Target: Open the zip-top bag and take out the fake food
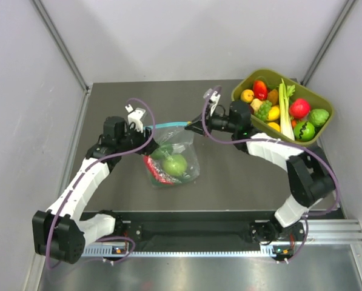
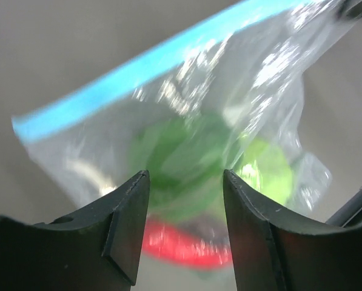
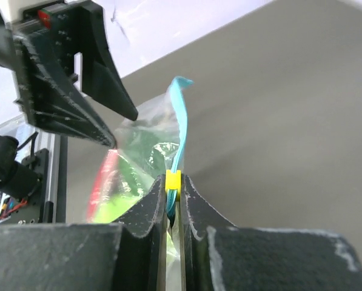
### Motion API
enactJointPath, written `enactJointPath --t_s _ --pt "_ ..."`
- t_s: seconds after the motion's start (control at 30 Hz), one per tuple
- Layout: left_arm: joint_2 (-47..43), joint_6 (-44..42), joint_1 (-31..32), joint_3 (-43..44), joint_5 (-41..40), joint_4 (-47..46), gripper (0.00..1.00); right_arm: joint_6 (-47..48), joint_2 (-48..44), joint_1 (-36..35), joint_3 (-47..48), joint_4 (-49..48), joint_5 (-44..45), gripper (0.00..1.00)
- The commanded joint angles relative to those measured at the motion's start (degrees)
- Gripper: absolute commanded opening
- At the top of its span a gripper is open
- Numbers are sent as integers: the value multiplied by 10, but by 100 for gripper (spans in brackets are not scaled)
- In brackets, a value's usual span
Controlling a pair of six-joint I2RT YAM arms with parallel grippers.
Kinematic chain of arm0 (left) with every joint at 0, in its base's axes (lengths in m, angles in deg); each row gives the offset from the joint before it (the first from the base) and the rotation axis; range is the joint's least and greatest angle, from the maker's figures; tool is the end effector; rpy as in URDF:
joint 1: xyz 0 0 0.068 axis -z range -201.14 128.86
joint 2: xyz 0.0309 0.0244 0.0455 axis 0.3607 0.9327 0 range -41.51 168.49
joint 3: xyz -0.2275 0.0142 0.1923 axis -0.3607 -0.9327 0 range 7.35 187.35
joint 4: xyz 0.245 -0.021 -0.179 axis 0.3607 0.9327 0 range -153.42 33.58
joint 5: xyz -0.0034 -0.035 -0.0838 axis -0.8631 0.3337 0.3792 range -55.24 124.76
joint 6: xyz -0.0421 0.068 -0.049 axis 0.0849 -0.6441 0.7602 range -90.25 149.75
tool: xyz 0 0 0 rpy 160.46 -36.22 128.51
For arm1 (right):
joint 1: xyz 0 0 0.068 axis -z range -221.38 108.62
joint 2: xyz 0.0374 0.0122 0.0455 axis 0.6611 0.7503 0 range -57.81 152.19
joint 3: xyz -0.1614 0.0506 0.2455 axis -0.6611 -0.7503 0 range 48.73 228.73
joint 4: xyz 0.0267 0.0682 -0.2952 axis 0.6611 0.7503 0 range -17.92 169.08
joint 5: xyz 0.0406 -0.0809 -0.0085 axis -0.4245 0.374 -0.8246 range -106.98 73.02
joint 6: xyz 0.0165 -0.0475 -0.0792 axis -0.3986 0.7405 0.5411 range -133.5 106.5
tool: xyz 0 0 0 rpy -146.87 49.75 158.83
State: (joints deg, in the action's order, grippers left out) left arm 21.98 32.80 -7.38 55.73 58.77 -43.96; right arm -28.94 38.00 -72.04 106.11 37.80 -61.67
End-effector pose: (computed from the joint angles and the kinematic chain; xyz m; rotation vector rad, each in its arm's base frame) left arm 0.2937 -0.1074 0.2697 0.4433 2.1352 -0.6227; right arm 0.3548 0.2796 0.2590 -0.8484 1.5605 1.2317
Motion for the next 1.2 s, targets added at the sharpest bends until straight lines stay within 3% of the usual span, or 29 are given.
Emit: enactJointPath --t_s 0.0,0.47,0.73,1.0,1.17 --pt "-1 6 2 36 15 -41 57 70 -84 14 11 69 -32 0" --pt "54 9 40 209 57 -105 59 83 -214 -25 -50 139 -77 0" --pt "8 30 46 114 184 -231 62 76 -217 -37 -60 152 -109 0" --pt "33 13 75 118 298 -207 65 108 -239 -37 -27 203 -104 0" --pt "41 -8 84 125 313 -176 66 128 -237 -37 -4 226 -102 0"
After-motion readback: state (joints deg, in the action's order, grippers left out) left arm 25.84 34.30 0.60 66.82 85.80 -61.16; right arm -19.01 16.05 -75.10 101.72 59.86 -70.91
